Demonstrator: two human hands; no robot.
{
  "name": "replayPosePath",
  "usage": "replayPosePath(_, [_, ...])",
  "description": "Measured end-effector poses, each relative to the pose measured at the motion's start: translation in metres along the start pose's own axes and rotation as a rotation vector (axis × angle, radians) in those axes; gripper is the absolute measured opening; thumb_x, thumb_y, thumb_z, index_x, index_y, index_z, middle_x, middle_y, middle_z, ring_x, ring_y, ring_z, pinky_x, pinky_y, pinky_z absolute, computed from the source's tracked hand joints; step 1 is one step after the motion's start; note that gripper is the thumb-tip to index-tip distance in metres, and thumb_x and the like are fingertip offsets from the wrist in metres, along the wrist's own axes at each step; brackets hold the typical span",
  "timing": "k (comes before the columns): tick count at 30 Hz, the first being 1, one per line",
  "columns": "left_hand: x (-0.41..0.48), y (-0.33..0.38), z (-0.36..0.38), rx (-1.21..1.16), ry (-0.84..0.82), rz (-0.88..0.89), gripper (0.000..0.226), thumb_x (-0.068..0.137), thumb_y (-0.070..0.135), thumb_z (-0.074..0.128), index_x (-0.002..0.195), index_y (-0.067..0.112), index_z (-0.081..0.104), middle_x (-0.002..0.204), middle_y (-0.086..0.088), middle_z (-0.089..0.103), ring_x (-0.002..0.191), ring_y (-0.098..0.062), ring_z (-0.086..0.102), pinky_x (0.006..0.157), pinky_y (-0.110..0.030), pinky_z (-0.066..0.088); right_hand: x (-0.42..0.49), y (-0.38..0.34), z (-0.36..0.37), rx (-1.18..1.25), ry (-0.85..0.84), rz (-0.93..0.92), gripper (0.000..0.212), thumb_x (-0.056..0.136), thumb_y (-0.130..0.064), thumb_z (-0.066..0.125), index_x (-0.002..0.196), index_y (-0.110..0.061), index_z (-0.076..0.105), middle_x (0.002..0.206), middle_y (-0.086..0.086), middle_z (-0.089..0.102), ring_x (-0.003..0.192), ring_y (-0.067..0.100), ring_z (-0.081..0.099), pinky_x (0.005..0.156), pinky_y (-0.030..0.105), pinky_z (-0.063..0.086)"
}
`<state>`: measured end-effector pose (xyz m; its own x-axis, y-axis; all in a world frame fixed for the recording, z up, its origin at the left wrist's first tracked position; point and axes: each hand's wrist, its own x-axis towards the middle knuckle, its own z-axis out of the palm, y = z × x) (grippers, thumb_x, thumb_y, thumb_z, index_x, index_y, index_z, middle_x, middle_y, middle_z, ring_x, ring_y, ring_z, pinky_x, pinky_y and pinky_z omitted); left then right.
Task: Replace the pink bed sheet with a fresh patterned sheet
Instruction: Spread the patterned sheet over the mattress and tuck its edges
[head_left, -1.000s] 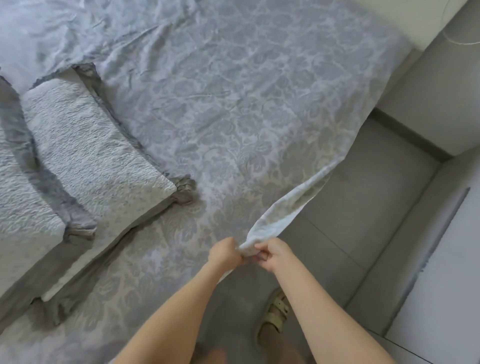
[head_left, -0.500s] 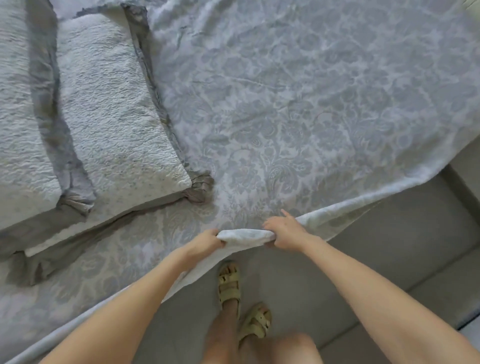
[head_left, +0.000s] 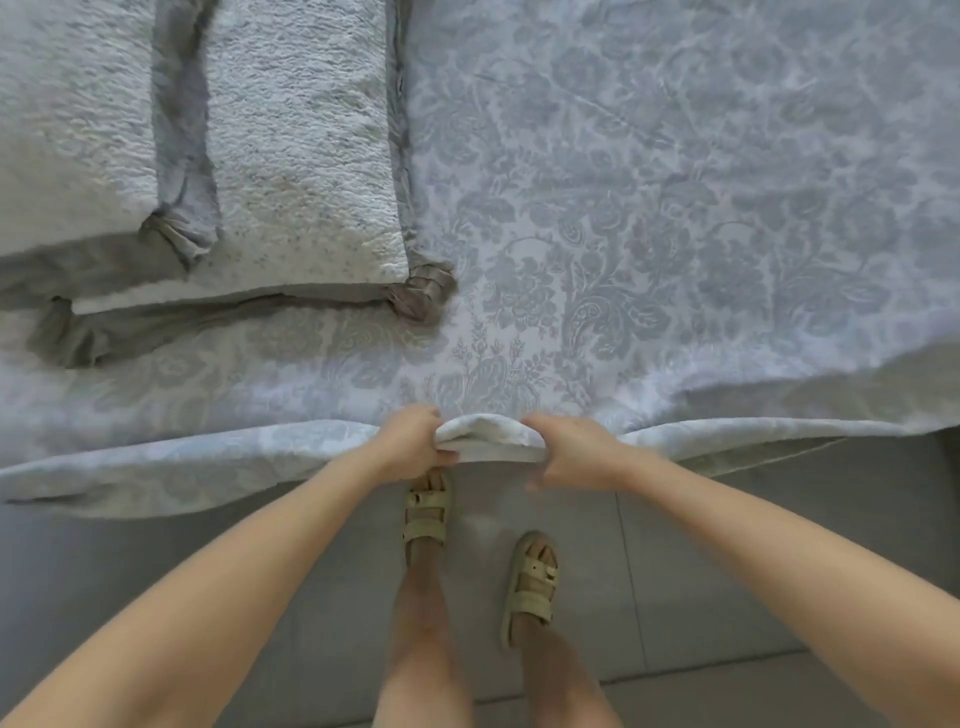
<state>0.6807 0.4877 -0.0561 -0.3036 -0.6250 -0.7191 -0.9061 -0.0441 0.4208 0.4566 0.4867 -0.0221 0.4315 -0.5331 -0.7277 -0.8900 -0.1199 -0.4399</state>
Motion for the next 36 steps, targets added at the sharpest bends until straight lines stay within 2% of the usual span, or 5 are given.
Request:
replayPosePath(12, [-0.044, 0.016, -0.028, -0.322, -0.059, -0.056, 0.017, 0.092, 0.024, 0.050, 0.098, 0.009, 0.053, 0.093, -0.004, 0.056, 0.088, -0.025, 0.052, 0.073, -0.028, 0.037, -0.019, 0.001, -0.028, 0.163, 0.101, -0.094, 0.030, 0.093, -0.008, 0.046, 0.068, -0.020, 0.034, 0.068, -0.005, 0.040, 0.065, 0.011, 0.036, 0.061, 0.027, 0.027])
replayPosePath(17, [-0.050, 0.020, -0.026, -0.553, -0.175, -0.047, 0.093, 0.056, 0.061, 0.072, 0.134, 0.023, 0.039, 0.134, 0.005, 0.045, 0.122, -0.015, 0.044, 0.107, -0.039, 0.034, -0.015, -0.003, -0.029, 0.210, 0.157, -0.069, 0.029, 0.087, -0.002, 0.044, 0.068, -0.022, 0.033, 0.071, -0.006, 0.040, 0.073, 0.018, 0.039, 0.066, 0.030, 0.029])
replayPosePath(24, [-0.052, 0.022, -0.013, -1.028, 0.099, -0.182, 0.087, 0.070, 0.087, 0.011, 0.085, 0.012, 0.051, 0.063, -0.004, 0.040, 0.063, -0.019, 0.041, 0.112, -0.042, 0.028, -0.028, -0.013, -0.011, 0.587, 0.061, -0.032, 0.073, 0.070, -0.088, 0.033, 0.118, -0.035, 0.045, 0.119, -0.010, 0.053, 0.114, 0.012, 0.050, 0.101, 0.038, 0.037])
replayPosePath(28, [-0.055, 0.041, 0.012, -0.685, 0.183, -0.171, 0.086, 0.083, 0.076, 0.001, 0.101, 0.013, 0.058, 0.102, -0.010, 0.061, 0.100, -0.024, 0.056, 0.103, -0.039, 0.034, -0.034, -0.026, 0.004, 0.596, 0.077, 0.102, 0.087, 0.082, -0.071, 0.009, 0.148, -0.017, 0.029, 0.152, 0.000, 0.032, 0.141, 0.019, 0.027, 0.117, 0.042, 0.017])
replayPosePath(36, [-0.043, 0.028, 0.040, -0.269, 0.126, -0.140, 0.042, 0.102, 0.041, 0.021, 0.069, 0.020, 0.037, 0.067, 0.004, 0.043, 0.062, -0.013, 0.042, 0.061, -0.029, 0.032, -0.031, -0.025, 0.029, 0.226, -0.007, 0.116, 0.066, 0.096, -0.059, 0.010, 0.140, -0.023, 0.044, 0.144, -0.004, 0.046, 0.134, 0.020, 0.038, 0.107, 0.040, 0.026])
